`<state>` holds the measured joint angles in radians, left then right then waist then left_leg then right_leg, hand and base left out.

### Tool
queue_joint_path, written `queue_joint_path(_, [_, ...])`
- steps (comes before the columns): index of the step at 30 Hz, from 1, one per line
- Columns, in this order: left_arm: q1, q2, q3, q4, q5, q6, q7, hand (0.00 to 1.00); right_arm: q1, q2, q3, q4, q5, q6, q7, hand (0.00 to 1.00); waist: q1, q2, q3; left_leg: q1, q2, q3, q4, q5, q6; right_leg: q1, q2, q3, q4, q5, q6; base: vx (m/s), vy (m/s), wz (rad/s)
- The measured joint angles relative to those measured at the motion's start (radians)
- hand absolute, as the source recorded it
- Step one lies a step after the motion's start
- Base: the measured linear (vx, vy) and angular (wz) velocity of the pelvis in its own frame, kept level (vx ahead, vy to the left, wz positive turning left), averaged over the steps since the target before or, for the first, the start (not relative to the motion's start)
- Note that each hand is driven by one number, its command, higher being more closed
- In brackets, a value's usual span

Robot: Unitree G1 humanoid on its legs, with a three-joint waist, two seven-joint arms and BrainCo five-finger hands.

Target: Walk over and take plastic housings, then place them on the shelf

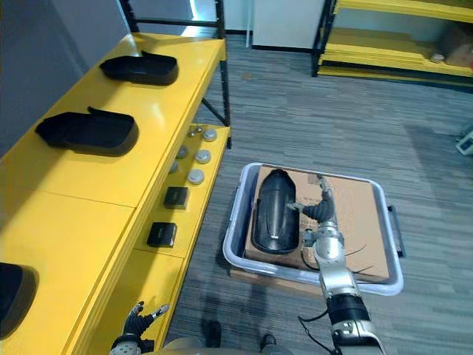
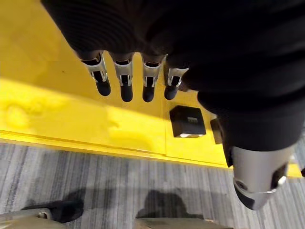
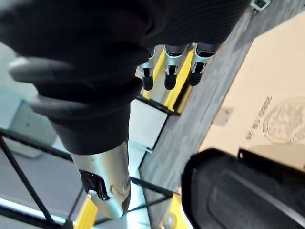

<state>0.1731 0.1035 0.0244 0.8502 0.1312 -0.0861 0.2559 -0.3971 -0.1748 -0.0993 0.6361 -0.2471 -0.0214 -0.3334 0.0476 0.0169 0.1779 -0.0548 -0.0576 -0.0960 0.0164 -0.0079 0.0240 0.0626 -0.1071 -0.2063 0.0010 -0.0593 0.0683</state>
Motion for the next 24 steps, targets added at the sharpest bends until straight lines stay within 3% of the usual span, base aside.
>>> queue_joint_path(4, [0.000, -0.001, -0.015, -0.025, -0.002, 0.001, 0.019, 0.00, -0.037, 0.027, -0.117, 0.068, 0.000, 0.048, -0.092, 0.00, 0.002, 0.011, 0.040, -0.048, -0.011, -0.059, 0.000, 0.026, -0.013, -0.028, -0.005, -0.061, 0.013, -0.001, 0.001, -0.04, 0.001, 0.45])
queue_joint_path(11, [-0.005, -0.003, -0.030, -0.037, -0.002, 0.001, 0.053, 0.00, -0.037, 0.041, -0.179, 0.050, -0.023, 0.071, -0.210, 0.00, 0.021, 0.018, 0.065, -0.058, -0.016, -0.084, -0.022, 0.051, -0.022, -0.036, -0.009, -0.091, 0.018, -0.005, 0.007, -0.04, 0.011, 0.14])
queue_joint_path(17, [-0.011, 0.000, -0.032, -0.035, -0.002, 0.002, 0.055, 0.00, -0.017, 0.051, -0.175, -0.005, -0.042, 0.071, -0.230, 0.00, 0.018, 0.015, 0.077, -0.051, -0.012, -0.071, -0.089, 0.096, -0.021, -0.070, -0.014, -0.076, 0.028, -0.008, 0.011, -0.07, 0.020, -0.07])
queue_joint_path(24, [-0.020, 0.001, -0.032, -0.035, -0.002, 0.002, 0.054, 0.00, 0.051, 0.069, -0.156, -0.162, -0.043, 0.065, -0.228, 0.00, 0.017, 0.011, 0.079, -0.031, -0.015, -0.044, -0.108, 0.099, -0.015, -0.070, -0.019, -0.046, 0.030, -0.007, 0.015, -0.01, 0.023, -0.12])
